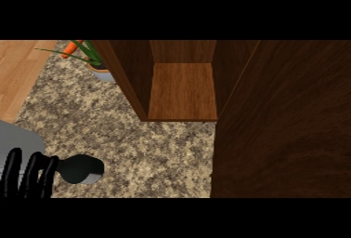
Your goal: Pick up the wine, place it into the cabinet and close the cabinet
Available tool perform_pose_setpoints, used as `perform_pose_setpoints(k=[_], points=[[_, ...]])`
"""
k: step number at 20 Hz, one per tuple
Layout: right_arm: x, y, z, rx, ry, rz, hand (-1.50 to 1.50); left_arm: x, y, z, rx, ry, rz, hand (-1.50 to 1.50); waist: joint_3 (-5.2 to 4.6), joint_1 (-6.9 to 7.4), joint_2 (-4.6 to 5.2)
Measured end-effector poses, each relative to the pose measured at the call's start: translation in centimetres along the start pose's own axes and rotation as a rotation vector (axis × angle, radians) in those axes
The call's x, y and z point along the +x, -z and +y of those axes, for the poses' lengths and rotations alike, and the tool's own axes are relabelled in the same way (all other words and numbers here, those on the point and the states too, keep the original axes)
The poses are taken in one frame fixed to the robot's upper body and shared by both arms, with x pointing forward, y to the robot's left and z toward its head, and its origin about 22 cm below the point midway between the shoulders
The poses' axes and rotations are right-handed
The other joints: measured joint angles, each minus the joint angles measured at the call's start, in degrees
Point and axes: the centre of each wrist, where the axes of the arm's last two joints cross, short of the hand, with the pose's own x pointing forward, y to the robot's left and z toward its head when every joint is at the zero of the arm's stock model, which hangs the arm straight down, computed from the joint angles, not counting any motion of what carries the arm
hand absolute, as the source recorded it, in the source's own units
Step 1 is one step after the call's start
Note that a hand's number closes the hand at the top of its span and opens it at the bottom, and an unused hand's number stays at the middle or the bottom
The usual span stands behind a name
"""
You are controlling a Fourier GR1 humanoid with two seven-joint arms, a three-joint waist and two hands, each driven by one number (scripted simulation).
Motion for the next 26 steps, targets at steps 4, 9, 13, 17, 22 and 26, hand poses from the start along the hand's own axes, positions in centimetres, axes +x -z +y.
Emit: perform_pose_setpoints(k=[4, 9, 13, 17, 22, 26], points=[[0.4, 0.2, -0.2, -0.005, -0.018, 0.004, -1.50, 0.1, 0.0, 0.8, 0.033, 0.043, 0.021, -1.50, -0.01, 0.00, -0.04], [0.6, 0.5, 0.0, -0.008, -0.015, 0.003, -1.50, 0.3, 0.4, 2.3, 0.084, 0.109, 0.008, -1.50, -0.04, -0.01, -0.05], [0.7, 0.6, 0.0, -0.017, -0.018, 0.001, -1.50, 0.4, 0.5, 3.6, 0.121, 0.160, -0.002, -1.50, -0.06, 0.11, -0.08], [0.8, 0.6, 0.0, -0.016, -0.022, 0.004, -1.50, 0.7, 0.6, 5.0, 0.156, 0.196, 0.002, -1.50, -0.08, 0.13, -0.14], [0.9, 0.8, 0.0, -0.021, -0.019, -0.001, -1.50, 0.3, 0.8, 6.8, 0.182, 0.195, 0.025, -1.50, -0.10, 0.20, -0.13], [0.9, 0.7, 0.1, -0.021, -0.015, 0.004, -1.50, -0.3, 0.8, 8.2, 0.194, 0.181, 0.059, -1.50, -0.11, 0.13, -0.18]])
